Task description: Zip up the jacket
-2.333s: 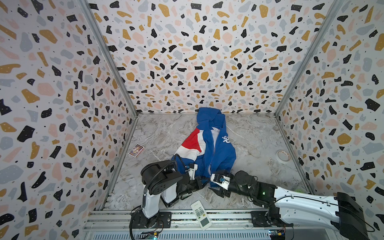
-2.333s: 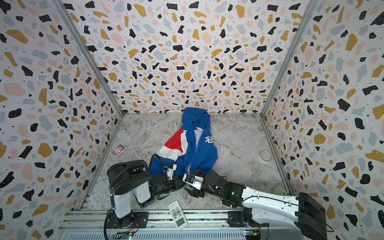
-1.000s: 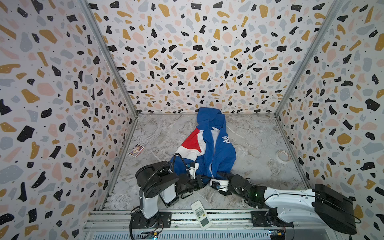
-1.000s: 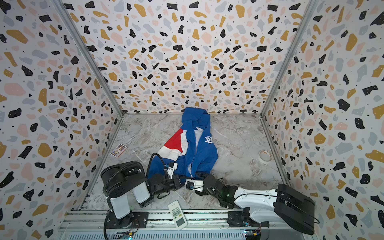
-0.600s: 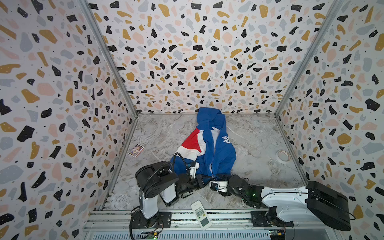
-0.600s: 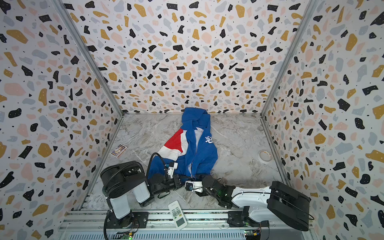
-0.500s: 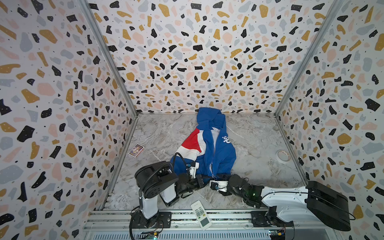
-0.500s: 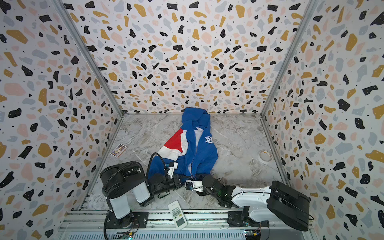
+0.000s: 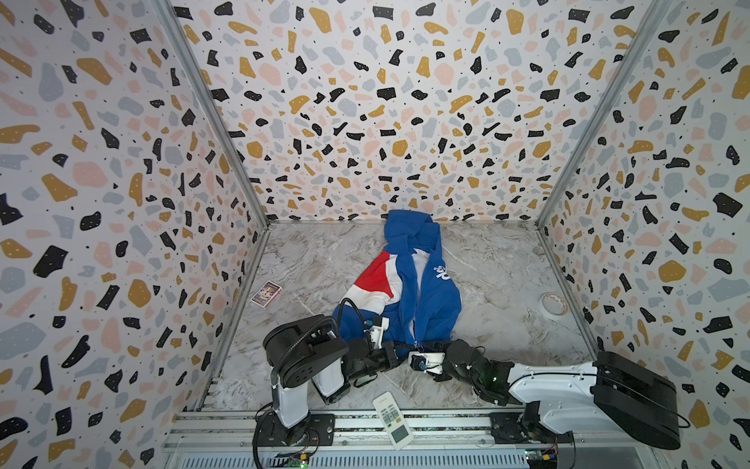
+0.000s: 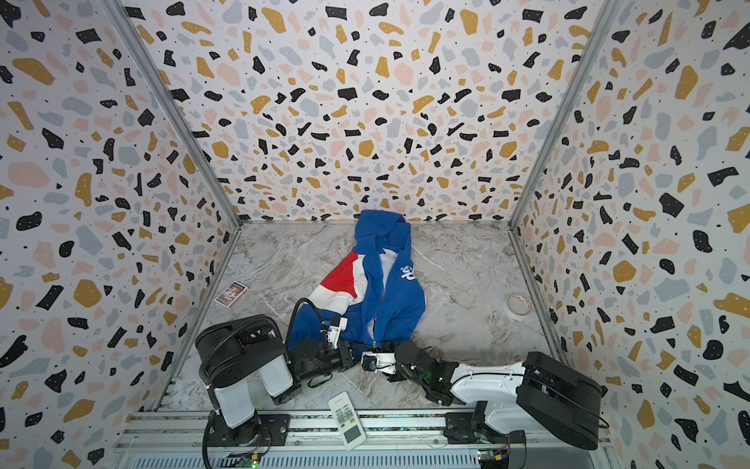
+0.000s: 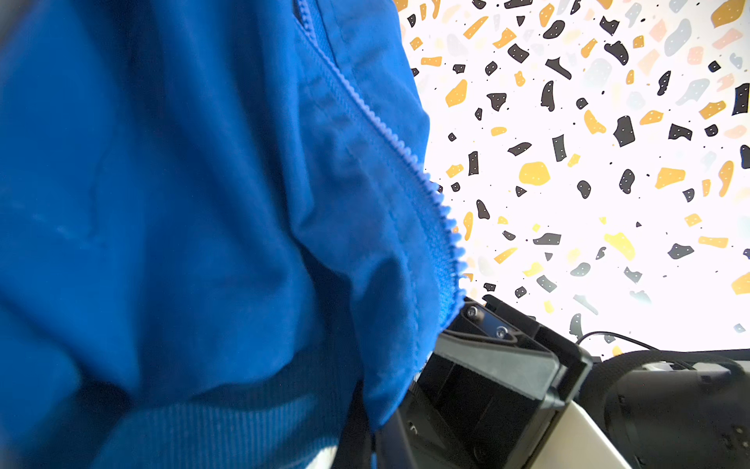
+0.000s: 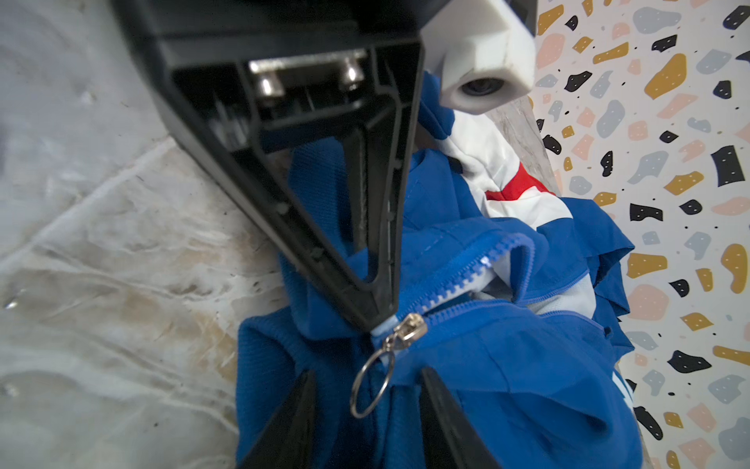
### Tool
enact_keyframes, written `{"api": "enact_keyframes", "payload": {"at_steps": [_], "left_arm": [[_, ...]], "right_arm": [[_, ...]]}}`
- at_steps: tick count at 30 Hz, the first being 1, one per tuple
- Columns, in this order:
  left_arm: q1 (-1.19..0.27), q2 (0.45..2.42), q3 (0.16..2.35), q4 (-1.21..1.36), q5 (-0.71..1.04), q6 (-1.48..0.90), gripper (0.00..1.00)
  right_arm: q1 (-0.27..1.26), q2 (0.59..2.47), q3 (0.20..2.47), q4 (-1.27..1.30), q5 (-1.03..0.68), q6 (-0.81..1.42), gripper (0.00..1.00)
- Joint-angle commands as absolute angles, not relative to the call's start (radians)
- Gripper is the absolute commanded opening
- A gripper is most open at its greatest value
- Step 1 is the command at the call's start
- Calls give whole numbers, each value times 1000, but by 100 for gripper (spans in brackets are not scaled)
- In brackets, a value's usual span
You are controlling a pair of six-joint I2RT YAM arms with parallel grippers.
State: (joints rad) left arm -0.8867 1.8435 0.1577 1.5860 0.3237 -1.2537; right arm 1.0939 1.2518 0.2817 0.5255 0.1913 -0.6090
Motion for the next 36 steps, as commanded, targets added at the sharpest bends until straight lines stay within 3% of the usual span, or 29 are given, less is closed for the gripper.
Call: {"api": "enact_keyframes", "payload": {"at_steps": [1, 13, 26, 32, 36], "left_arm": [[-893, 1836, 153, 1827, 338, -1242, 0], [-892, 1839, 158, 1832, 340, -1245, 0], [-893, 1839, 158, 1835, 342, -1249, 0], [-892, 1844, 157, 1835, 342, -1245, 0], [-892, 1851, 155, 1835, 343, -1242, 0]], "right_arm": [[1089, 1244, 314, 528, 174, -614, 43], [1082, 1177, 303, 514, 144, -607, 43], [1078, 1229, 320, 517, 165, -612, 43], [1078, 1249, 336, 512, 163, -619, 38], [1077, 1256, 344, 506, 170, -635, 25]]}}
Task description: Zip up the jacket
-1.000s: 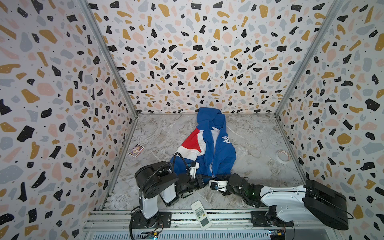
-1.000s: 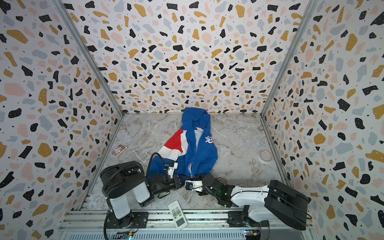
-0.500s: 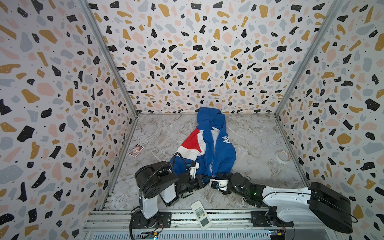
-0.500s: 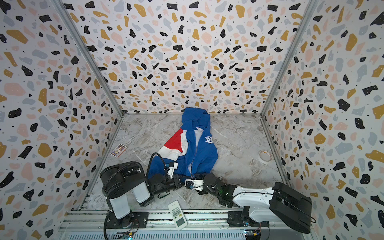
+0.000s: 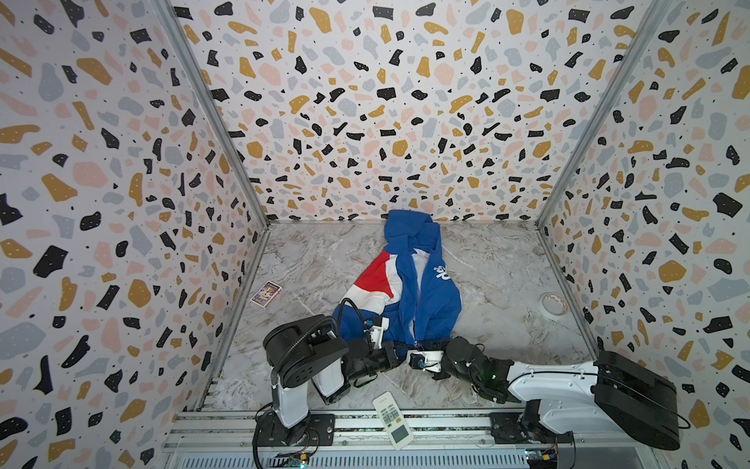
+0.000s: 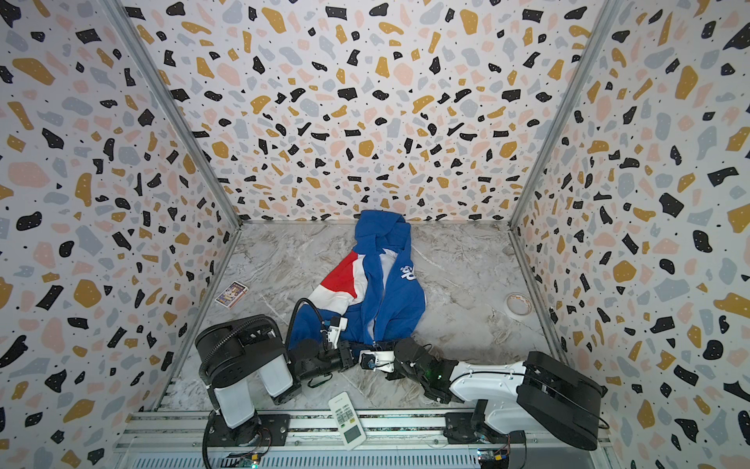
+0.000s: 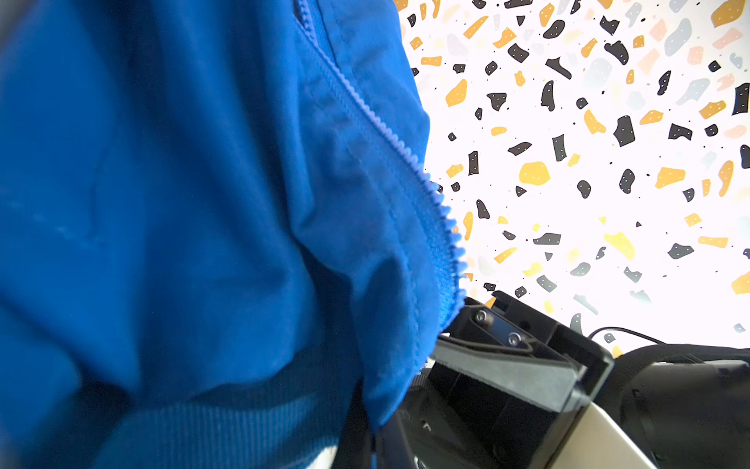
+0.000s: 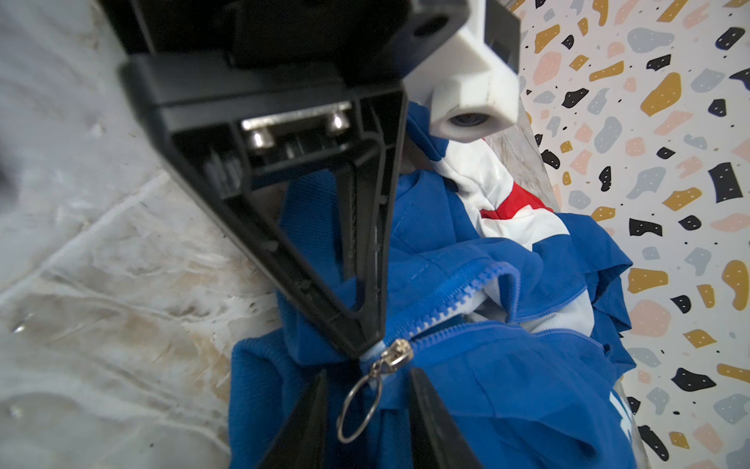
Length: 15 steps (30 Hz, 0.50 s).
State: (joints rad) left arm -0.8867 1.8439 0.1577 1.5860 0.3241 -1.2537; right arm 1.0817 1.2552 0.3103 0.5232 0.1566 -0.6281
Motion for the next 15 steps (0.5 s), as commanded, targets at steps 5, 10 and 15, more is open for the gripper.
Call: {"api": "enact_keyframes", "payload": {"at_steps": [5, 10, 15], "left_arm": [[-892, 1856, 156, 1826, 344, -1234, 0], [-893, 1852, 155, 1794, 342, -1214, 0], [-893, 1832, 156, 1718, 337, -1169, 0]], "right_arm": [[1077, 1265, 357, 485, 172, -657, 15], [1076, 1264, 362, 466, 190, -670, 8], [1065, 1246, 367, 460, 192, -669, 0]]}}
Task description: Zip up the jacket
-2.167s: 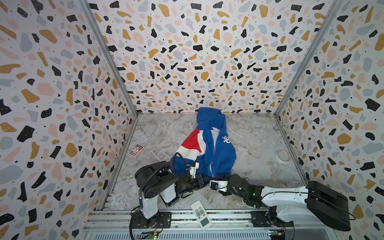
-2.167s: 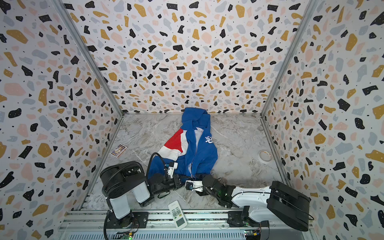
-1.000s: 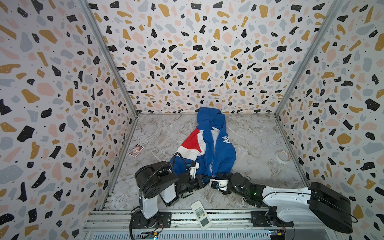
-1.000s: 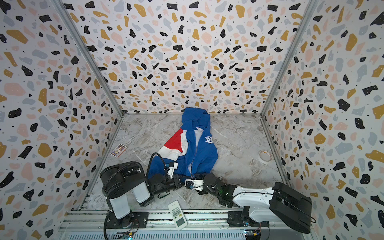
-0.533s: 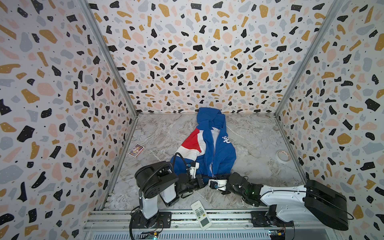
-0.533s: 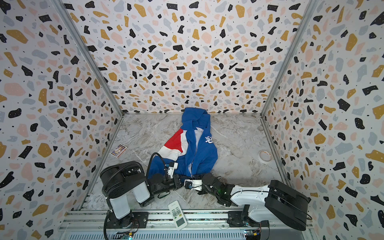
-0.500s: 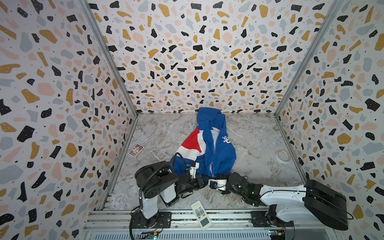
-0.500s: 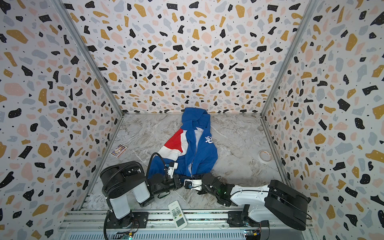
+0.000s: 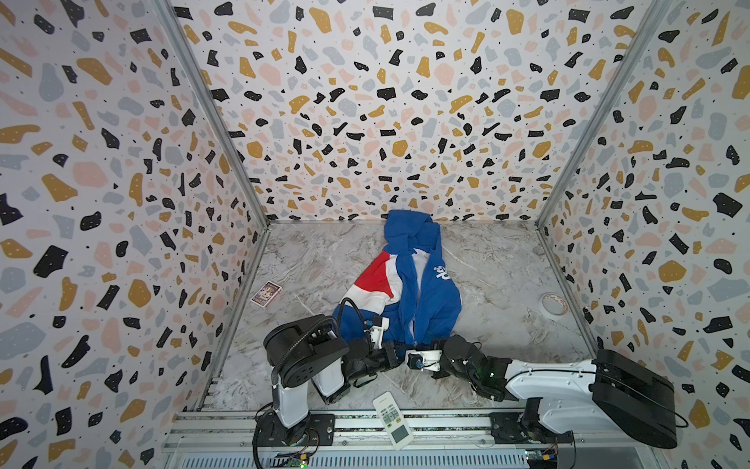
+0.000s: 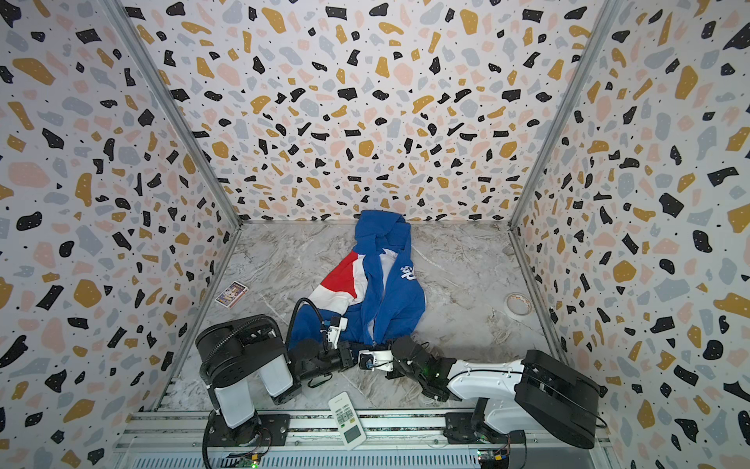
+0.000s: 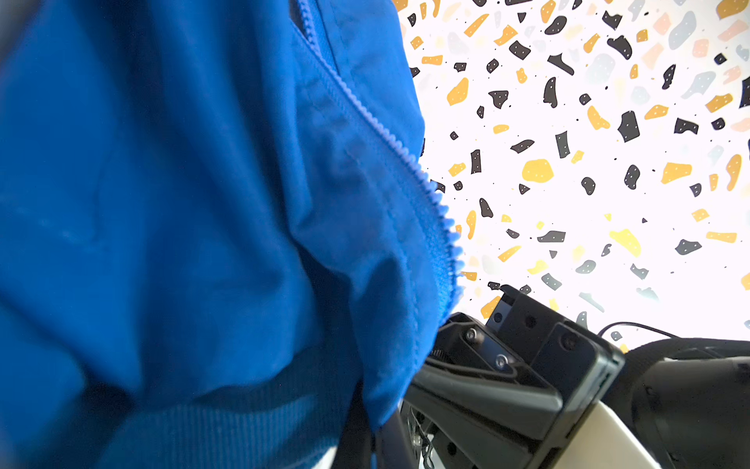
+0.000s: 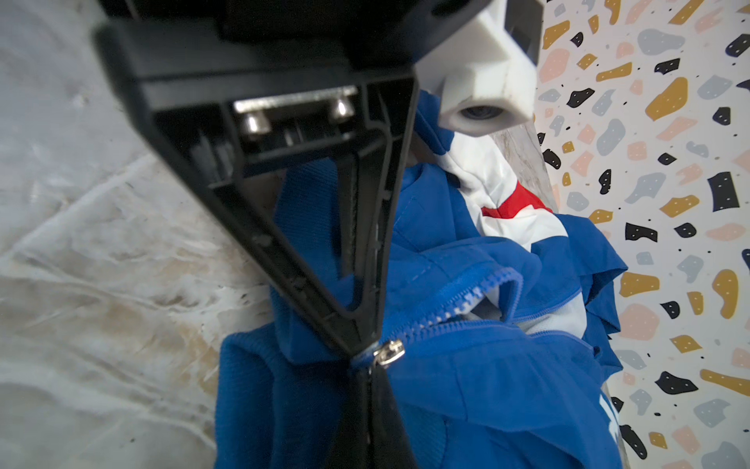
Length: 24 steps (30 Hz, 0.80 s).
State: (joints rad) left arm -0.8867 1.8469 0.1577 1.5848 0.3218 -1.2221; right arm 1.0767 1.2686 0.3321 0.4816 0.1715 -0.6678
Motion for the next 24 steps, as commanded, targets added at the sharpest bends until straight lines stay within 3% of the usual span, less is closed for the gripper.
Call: {"api": "enact_keyframes", "payload": {"at_steps": [1, 24], "left_arm": [[-894, 1826, 158, 1703, 335, -1161, 0], [-916, 1798, 158, 1495, 285, -1033, 0]], "right_arm": [[1065, 1243, 370, 460, 192, -670, 0], [1022, 1242, 442, 400, 196, -767, 0]]}}
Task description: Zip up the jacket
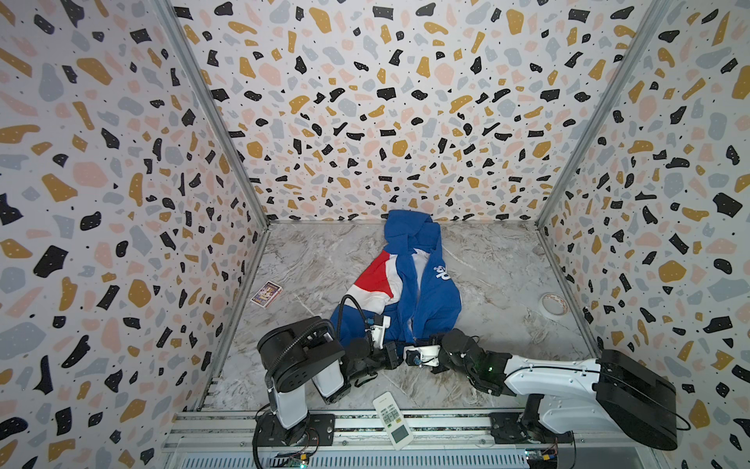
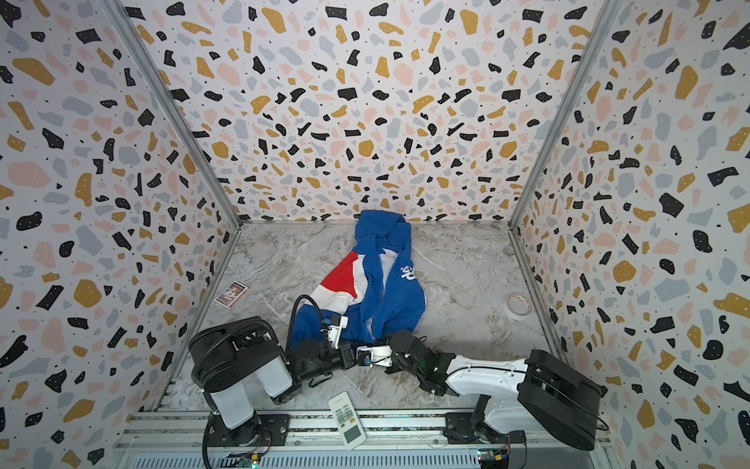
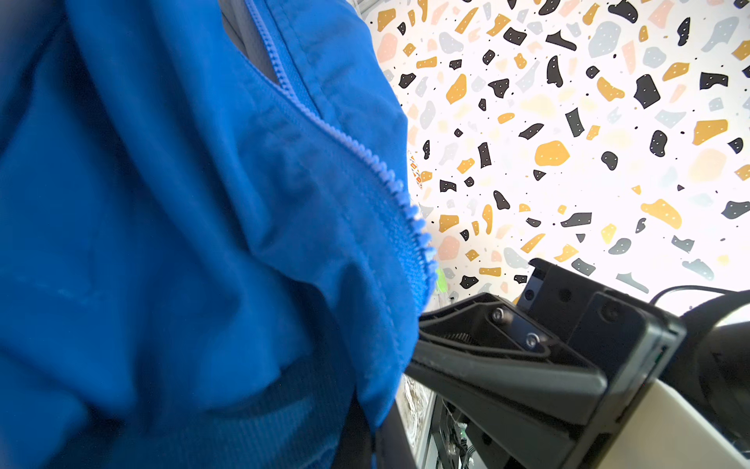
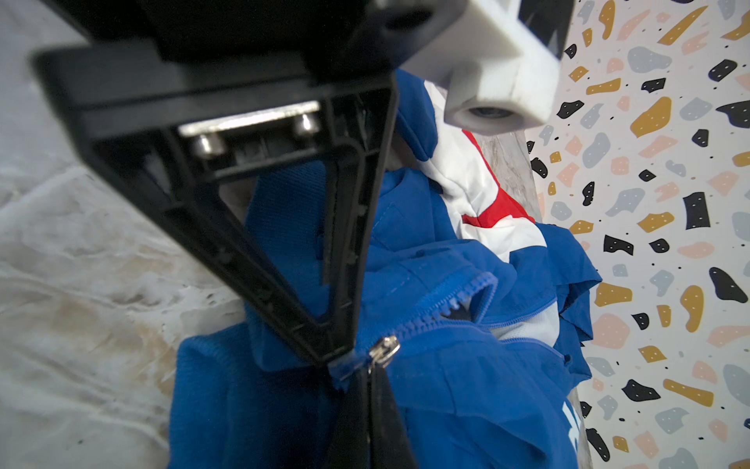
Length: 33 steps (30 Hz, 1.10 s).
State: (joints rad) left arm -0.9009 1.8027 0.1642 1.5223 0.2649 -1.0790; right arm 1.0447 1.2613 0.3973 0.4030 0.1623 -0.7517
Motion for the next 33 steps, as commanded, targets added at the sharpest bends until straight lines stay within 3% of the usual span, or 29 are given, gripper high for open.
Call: {"api": "enact_keyframes", "payload": {"at_steps": [1, 22, 33], "left_arm": [[-916, 1798, 158, 1492, 284, -1029, 0], [-955, 1836, 122, 1497, 254, -1022, 0], [-1033, 1749, 94, 1397, 217, -1036, 0]], "right_arm": [[1020, 1241, 443, 400, 193, -770, 0], [917, 1378, 636, 390, 153, -758, 0], [844, 1566, 914, 244, 272, -727, 0]]}}
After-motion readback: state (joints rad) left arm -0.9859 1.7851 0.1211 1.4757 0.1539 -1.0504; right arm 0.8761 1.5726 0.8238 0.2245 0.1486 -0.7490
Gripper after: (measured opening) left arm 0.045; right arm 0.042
